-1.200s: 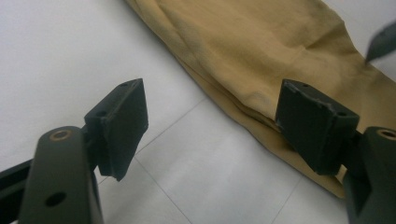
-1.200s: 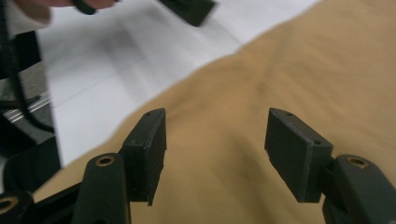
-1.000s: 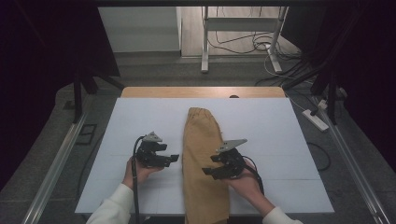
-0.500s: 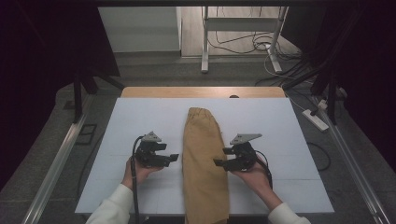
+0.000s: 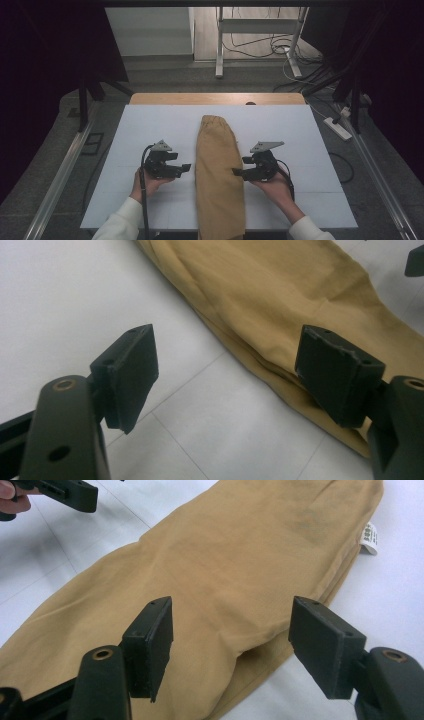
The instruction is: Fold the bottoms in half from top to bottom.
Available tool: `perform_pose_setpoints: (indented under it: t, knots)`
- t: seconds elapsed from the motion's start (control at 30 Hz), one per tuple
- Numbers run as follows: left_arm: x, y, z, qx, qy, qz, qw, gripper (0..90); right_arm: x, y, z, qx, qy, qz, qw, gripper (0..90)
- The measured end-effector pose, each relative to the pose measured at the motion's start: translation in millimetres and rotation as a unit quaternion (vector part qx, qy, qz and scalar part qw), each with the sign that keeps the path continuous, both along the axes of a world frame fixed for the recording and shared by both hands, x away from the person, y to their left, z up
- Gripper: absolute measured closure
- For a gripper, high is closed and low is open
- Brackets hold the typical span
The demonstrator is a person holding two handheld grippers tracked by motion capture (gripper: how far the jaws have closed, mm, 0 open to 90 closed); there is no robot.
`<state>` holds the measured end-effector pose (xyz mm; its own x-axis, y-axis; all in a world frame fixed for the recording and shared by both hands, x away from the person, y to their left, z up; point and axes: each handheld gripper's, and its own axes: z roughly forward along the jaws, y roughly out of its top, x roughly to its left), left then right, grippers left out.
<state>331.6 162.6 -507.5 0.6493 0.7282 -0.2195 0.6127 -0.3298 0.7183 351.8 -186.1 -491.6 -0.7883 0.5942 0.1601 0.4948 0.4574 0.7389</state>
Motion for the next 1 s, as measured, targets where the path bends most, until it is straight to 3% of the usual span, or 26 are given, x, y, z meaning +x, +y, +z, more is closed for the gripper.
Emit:
perform_pose_setpoints:
  t: [0.63, 1.0]
  knots:
    - [20.9, -1.5, 0.6, -0.014, 0.002, -0.003, 0.9999, 24.9, 16.8, 3.8, -6.9, -0.012, 0.01, -0.009, 0.9998, 34.1]
    - [34.8, -0.1, 0.3, -0.028, 0.008, 0.011, 0.9995, 24.8, 26.2, 1.7, -5.9, -0.011, 0.005, -0.017, 0.9998, 34.1]
